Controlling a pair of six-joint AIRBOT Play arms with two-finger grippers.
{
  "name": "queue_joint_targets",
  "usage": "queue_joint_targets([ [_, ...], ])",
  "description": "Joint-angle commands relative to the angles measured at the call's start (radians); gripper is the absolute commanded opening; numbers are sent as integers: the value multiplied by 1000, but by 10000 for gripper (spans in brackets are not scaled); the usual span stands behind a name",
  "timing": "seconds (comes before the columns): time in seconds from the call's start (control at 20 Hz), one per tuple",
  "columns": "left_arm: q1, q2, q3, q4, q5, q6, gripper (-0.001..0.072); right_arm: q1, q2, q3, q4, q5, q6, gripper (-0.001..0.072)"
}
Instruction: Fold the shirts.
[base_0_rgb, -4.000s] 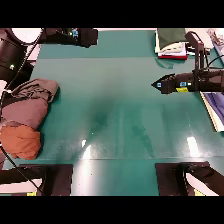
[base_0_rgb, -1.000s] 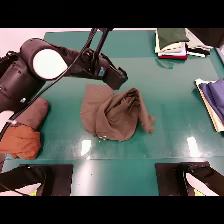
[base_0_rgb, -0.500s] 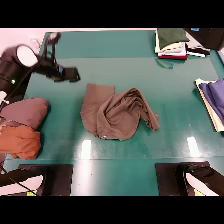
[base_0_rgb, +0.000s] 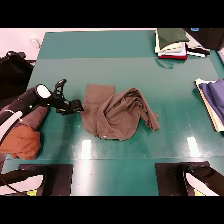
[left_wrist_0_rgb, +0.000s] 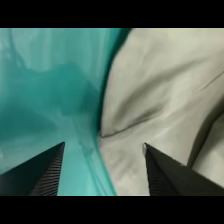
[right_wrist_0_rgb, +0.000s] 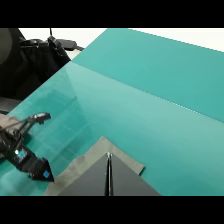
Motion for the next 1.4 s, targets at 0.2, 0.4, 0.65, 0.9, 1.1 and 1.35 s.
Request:
queue_joint_targets([
  [0.2,-71,-1,-50,-122,74,61,534,1,0,-1,0,8,1,18],
  [0.4,-87,1,-37,-116,103,62,23,-37,1,-6,0,75,30,18],
  [0.65,11,8,165,-43,-8,92,22,-288,103,-320,-1,228,58,18],
  [0.9,16,8,272,-15,-10,87,22,-582,153,-873,19,235,55,511],
  [1.1,16,3,270,-14,-23,87,22,-603,9,-1127,223,121,-79,510],
  [1.35,16,3,270,-14,-39,87,22,-415,-204,-1097,341,-79,-132,508],
])
